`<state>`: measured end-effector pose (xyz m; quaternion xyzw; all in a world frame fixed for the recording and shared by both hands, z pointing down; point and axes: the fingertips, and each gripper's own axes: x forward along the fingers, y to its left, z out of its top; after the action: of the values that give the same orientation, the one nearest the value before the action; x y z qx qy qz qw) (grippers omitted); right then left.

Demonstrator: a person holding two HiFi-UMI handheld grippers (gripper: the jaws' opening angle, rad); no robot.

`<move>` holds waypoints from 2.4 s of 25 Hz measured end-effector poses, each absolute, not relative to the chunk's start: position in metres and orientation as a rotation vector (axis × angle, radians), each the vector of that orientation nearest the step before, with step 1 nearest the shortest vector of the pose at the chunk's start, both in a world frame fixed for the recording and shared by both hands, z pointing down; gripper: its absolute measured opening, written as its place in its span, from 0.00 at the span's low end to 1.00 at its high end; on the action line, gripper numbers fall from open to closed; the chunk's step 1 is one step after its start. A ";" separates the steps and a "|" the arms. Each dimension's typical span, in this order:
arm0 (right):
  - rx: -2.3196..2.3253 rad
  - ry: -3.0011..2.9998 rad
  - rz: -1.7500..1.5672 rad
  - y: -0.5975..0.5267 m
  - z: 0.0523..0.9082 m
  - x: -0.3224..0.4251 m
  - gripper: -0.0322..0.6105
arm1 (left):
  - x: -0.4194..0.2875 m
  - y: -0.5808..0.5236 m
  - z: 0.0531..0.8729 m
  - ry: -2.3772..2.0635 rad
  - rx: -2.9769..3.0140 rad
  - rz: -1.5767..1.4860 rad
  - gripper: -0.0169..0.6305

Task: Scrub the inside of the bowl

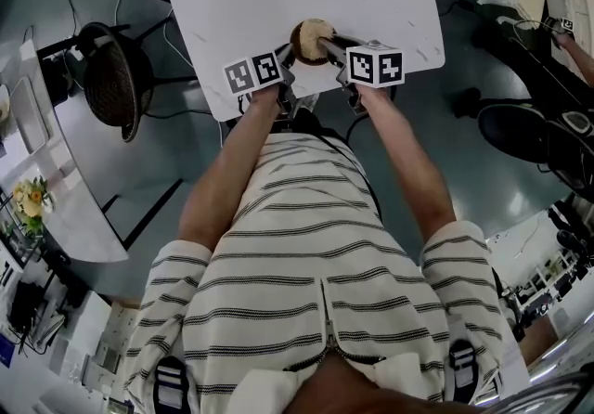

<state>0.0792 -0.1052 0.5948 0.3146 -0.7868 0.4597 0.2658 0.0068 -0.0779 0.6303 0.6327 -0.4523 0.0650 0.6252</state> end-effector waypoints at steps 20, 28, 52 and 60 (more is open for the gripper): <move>1.159 -2.290 1.161 -0.113 0.526 0.096 0.17 | -0.017 -0.097 0.564 -1.176 1.670 0.148 0.14; 1.247 -2.393 0.996 -0.115 0.476 0.087 0.17 | -0.030 -0.107 0.502 -1.282 1.829 0.129 0.05; 1.442 -2.727 0.333 -0.131 0.273 0.058 0.18 | -0.050 -0.121 0.261 -1.749 2.380 -0.065 0.03; 1.500 -2.770 0.111 -0.127 0.221 0.058 0.18 | -0.047 -0.114 0.213 -1.821 2.455 -0.154 0.03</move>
<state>0.0584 -0.1266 0.2205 0.4759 -0.8788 0.0351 -0.0055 -0.0465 -0.1144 0.2128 0.8014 -0.5946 -0.0502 0.0404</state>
